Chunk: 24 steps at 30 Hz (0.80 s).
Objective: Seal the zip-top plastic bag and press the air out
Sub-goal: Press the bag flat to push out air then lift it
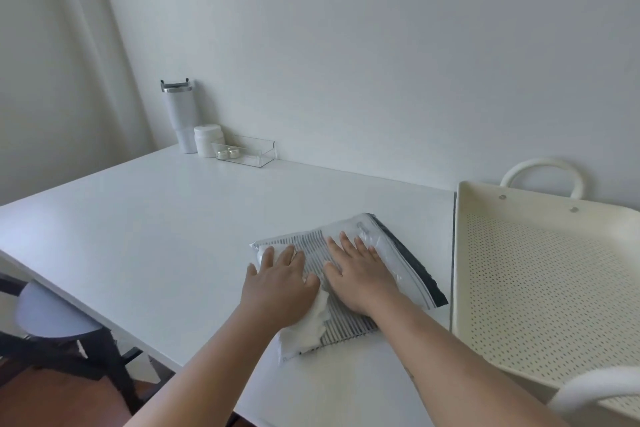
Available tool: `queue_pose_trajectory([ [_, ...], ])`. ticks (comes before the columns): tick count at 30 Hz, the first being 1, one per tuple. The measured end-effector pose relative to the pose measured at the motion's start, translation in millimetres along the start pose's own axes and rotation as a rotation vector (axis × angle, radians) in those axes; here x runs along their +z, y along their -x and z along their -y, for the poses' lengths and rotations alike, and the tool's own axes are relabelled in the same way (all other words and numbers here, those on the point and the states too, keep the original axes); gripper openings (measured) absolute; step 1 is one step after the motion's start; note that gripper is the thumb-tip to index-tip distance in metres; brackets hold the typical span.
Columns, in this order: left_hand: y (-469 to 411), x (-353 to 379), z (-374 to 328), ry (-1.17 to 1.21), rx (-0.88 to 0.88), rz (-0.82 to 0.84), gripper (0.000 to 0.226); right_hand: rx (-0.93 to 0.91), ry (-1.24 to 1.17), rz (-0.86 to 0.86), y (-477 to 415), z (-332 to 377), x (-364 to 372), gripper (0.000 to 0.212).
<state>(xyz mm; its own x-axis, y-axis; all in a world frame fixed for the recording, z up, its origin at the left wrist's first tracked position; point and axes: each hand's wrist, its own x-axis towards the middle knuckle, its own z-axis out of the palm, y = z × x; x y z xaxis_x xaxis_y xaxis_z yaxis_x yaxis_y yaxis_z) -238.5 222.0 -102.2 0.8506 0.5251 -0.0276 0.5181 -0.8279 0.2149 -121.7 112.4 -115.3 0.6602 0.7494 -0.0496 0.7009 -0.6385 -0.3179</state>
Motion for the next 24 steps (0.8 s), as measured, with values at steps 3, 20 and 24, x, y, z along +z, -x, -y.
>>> queue_pose_trajectory([
  [3, -1.0, -6.2, -3.0, -0.032, 0.010, 0.019, 0.063, 0.010, -0.012, 0.018, -0.9, -0.3, 3.2, 0.063],
  [20, -17.7, -3.1, -17.3, -0.219, 0.121, 0.098, 0.062, -0.123, 0.116, -0.142, -27.4, -2.6, -19.1, 0.055],
  [24, -17.7, -0.7, -15.2, -0.201, 0.099, 0.114, 0.064, -0.192, 0.116, 0.017, -38.2, 1.2, -3.0, 0.055],
])
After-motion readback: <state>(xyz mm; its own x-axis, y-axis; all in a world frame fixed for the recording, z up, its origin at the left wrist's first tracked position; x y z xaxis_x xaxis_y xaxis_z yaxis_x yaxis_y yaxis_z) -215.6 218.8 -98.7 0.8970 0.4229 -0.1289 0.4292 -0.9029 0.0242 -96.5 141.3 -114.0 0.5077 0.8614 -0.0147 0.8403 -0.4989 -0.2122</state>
